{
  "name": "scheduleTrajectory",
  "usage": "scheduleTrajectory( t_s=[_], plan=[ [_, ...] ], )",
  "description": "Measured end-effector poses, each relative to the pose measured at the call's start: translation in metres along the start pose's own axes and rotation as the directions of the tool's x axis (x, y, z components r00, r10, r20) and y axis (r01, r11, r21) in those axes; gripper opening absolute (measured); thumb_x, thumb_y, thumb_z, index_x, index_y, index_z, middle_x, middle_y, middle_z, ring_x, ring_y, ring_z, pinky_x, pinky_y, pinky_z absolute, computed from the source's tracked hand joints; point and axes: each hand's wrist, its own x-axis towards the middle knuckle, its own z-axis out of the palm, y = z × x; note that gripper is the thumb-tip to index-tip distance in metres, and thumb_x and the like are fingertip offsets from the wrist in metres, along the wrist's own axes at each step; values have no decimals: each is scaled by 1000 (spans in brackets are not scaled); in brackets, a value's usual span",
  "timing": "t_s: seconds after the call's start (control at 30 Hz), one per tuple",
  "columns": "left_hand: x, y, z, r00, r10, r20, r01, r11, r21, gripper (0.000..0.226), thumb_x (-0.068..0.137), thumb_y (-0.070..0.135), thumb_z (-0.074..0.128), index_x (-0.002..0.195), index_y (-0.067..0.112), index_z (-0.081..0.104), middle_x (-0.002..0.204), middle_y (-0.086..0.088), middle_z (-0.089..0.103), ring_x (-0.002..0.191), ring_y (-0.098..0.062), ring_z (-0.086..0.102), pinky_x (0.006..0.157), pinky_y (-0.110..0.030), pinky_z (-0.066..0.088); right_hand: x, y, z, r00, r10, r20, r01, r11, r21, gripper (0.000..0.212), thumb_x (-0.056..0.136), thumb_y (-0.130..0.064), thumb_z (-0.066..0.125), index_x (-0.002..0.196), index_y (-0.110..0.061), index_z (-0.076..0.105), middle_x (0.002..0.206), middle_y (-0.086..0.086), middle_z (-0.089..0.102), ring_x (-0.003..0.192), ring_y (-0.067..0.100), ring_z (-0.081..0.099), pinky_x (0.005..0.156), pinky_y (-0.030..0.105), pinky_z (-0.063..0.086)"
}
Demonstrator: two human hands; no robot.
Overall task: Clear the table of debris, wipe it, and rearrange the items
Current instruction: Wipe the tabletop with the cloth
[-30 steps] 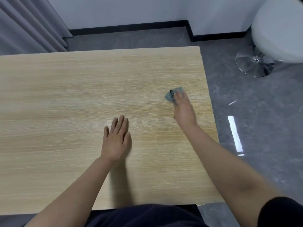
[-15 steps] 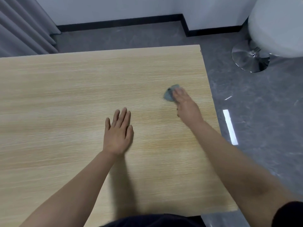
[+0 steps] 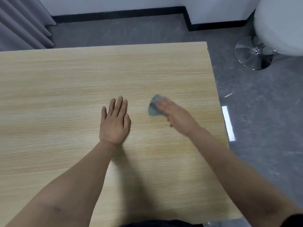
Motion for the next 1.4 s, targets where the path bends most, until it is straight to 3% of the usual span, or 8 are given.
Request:
scheduleTrajectory(
  t_s=[0.2,0.33,0.47,0.6,0.77,1.0,1.27,1.4],
  plan=[
    [0,0,0,1000,-7,-18,7,1000,-10,55,95,35,16,150,26,14,154,15,-1,143,-6,-10,117,-36,-8,22,20,-11,843,419,-336,-418,905,80,56,91,10,41,144,-3,29,153,11,23,144,25,14,115,25,7],
    [1,0,0,1000,-2,-18,2,1000,-14,57,94,36,15,149,23,18,154,12,2,144,-8,-6,117,-37,-6,12,-22,22,985,-105,-139,99,994,-51,56,87,8,47,139,-9,41,146,8,40,139,25,30,115,30,13],
    [2,0,0,1000,6,-17,-6,1000,8,59,93,37,14,149,21,20,155,10,6,145,-11,-3,117,-38,-4,8,-14,14,890,-449,81,454,889,-58,52,85,0,46,136,-12,47,141,4,47,135,24,37,104,34,37],
    [1,1,0,1000,-11,-25,11,1000,15,58,92,36,18,148,22,24,156,8,15,145,-14,4,117,-41,1,47,21,-18,997,-10,-82,7,999,-42,71,81,15,46,143,-15,33,151,3,30,141,19,22,113,28,24],
    [18,6,-18,993,66,-99,-57,994,94,50,85,33,34,129,20,51,132,-1,54,125,-26,42,105,-44,25,68,30,-24,836,443,-323,-422,896,138,54,92,9,37,143,-8,32,154,4,24,144,17,12,118,30,15],
    [80,-1,-14,997,69,-23,-67,994,91,60,93,35,10,150,15,15,158,1,10,146,-17,3,116,-39,-1,51,-31,29,977,-166,-134,162,986,-43,64,71,19,60,130,-2,51,138,13,48,132,32,39,111,46,21],
    [80,0,-11,998,26,-53,-25,1000,13,57,94,32,18,150,20,15,158,8,6,145,-10,-4,117,-33,-5,100,34,-31,815,450,-366,-429,892,143,55,92,8,39,144,-10,32,154,3,25,144,16,12,112,17,5],
    [81,1,-12,997,30,-69,-29,1000,9,58,92,32,20,149,19,22,157,6,13,145,-13,4,118,-35,-1,116,-2,-4,906,268,-327,-274,961,28,59,90,6,45,145,-10,29,153,6,25,144,22,13,114,25,6]
  ],
)
